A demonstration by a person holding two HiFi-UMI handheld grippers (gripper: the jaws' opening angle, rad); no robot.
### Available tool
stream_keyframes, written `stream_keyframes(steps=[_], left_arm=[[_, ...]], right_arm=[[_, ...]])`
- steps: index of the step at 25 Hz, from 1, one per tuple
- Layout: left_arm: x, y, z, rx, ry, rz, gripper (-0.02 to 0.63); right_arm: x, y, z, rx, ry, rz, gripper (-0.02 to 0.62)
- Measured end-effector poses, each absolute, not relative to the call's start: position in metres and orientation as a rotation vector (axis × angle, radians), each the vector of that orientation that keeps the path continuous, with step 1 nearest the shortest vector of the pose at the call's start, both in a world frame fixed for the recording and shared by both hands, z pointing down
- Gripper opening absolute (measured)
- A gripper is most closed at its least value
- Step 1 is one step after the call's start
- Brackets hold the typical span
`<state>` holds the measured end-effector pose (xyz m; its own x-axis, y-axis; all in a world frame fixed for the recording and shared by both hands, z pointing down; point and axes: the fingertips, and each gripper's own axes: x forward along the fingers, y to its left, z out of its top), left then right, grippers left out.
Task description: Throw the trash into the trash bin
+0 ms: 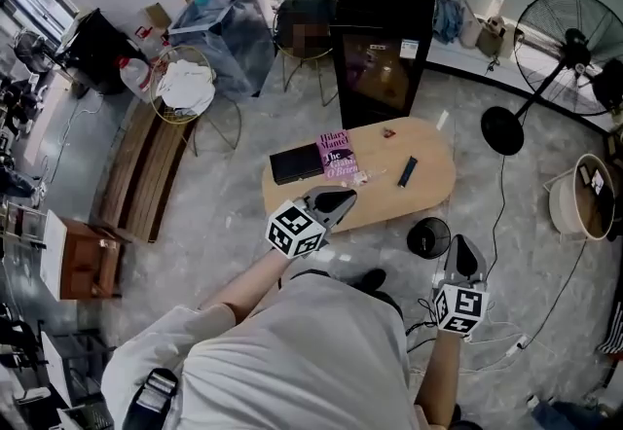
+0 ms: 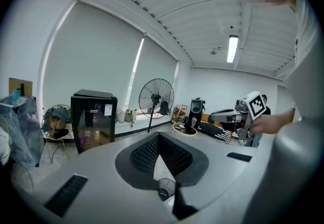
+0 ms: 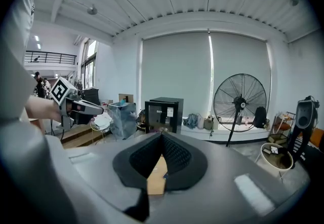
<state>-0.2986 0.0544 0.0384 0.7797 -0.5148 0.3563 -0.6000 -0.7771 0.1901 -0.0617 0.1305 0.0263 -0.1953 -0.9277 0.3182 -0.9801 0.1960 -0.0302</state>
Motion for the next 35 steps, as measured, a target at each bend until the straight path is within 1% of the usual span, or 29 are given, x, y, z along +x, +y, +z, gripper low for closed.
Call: stream_keyframes(steps=[6, 14, 20, 23, 26, 28, 35], left_arm=[[-0.266, 0.04, 0.039, 2.693, -0.897, 0.419, 0.008], [-0.243, 0.024, 0.042, 2.664, -0.941, 0.393, 0.011], [-0.243, 0.016, 0.04, 2.644, -0.947, 0.378, 0.184], [-0.248, 0.014, 0.04, 2.63, -0.941, 0.366, 0.26], [-0.259, 0.007, 0.039, 2.631, -0.955, 0.359, 0.303], [-0.267, -0.001, 0.039, 2.636, -0.965, 0.365, 0.32], [-0.285, -0.043, 0.049, 2.641, -0.925, 0.422, 0.341]], right_arm=[[-0.021, 0.114, 0.035, 1.805, -2.258, 0.357, 0.011], [0.02, 0.098, 0.046, 1.797, -2.267, 0.382, 0.011], [0.026, 0.085, 0.051, 1.8, -2.279, 0.411, 0.011], [0.021, 0.079, 0.053, 1.793, -2.282, 0.427, 0.011], [0.012, 0.074, 0.057, 1.789, -2.279, 0.442, 0.011], [0.005, 0.07, 0.059, 1.793, -2.27, 0.447, 0.011], [-0.012, 0.044, 0.058, 1.832, -2.217, 0.474, 0.011]])
